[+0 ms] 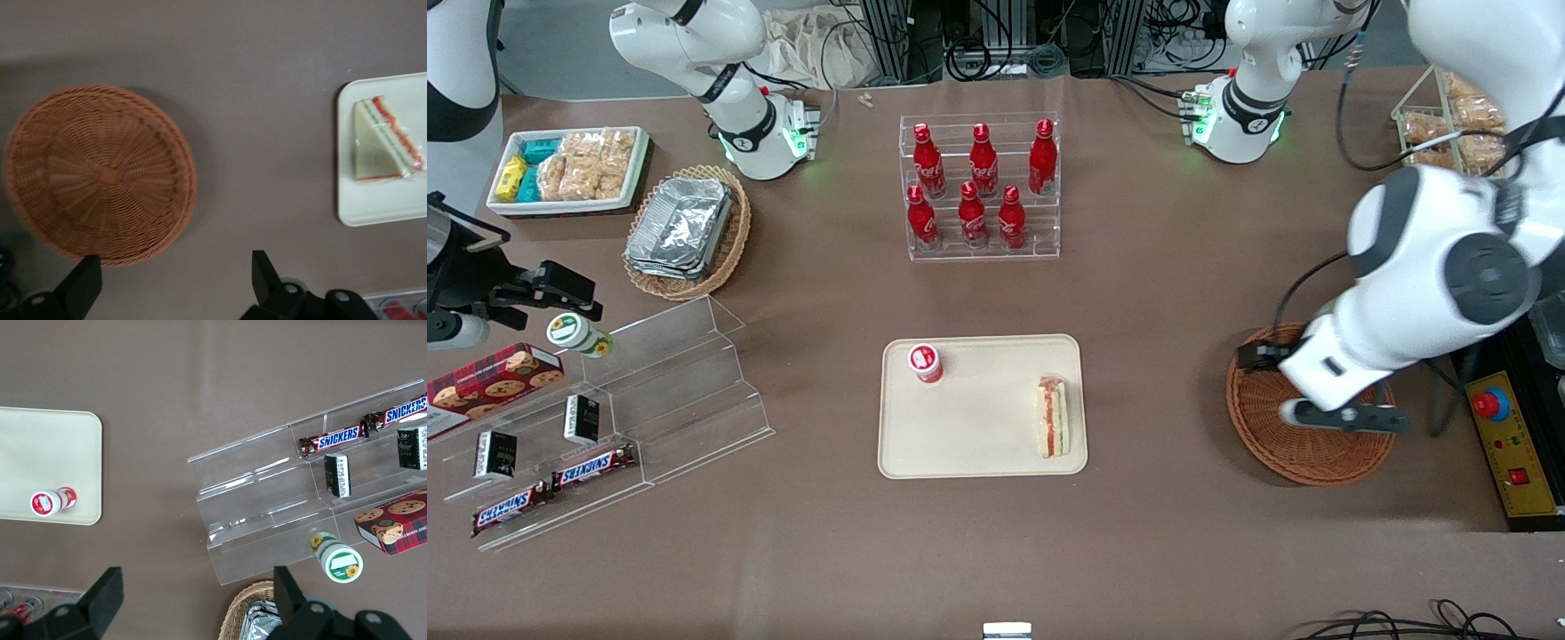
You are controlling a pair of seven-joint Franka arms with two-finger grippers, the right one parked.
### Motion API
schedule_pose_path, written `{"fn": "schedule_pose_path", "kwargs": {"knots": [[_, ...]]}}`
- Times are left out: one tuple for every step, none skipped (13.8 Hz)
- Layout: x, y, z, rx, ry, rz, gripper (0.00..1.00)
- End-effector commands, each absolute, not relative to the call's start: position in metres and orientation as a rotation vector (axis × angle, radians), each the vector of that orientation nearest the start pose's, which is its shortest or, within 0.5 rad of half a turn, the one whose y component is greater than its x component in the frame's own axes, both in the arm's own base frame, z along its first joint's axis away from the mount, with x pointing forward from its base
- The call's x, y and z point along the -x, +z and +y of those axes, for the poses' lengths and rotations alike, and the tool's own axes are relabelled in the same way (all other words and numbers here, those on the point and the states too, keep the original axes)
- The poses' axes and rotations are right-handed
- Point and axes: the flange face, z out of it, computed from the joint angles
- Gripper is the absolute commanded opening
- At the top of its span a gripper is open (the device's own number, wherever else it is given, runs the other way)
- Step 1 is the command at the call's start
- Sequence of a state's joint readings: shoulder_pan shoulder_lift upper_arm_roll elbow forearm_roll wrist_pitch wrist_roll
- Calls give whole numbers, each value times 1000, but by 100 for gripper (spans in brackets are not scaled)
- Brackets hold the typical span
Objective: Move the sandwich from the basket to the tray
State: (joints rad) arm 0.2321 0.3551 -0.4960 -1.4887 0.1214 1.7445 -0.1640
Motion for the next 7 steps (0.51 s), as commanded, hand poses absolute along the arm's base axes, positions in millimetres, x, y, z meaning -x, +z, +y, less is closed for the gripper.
{"fn": "schedule_pose_path", "kwargs": {"knots": [[-621,506,-93,3147,142,172,99],[-616,515,-85,3125,141,150,99],[-613,518,-73,3107,150,110,99],[-610,520,-73,3090,164,105,99],[-608,526,-66,3076,159,88,99],[-604,528,-68,3069,156,102,99],[-605,533,-68,3069,145,103,99]]}}
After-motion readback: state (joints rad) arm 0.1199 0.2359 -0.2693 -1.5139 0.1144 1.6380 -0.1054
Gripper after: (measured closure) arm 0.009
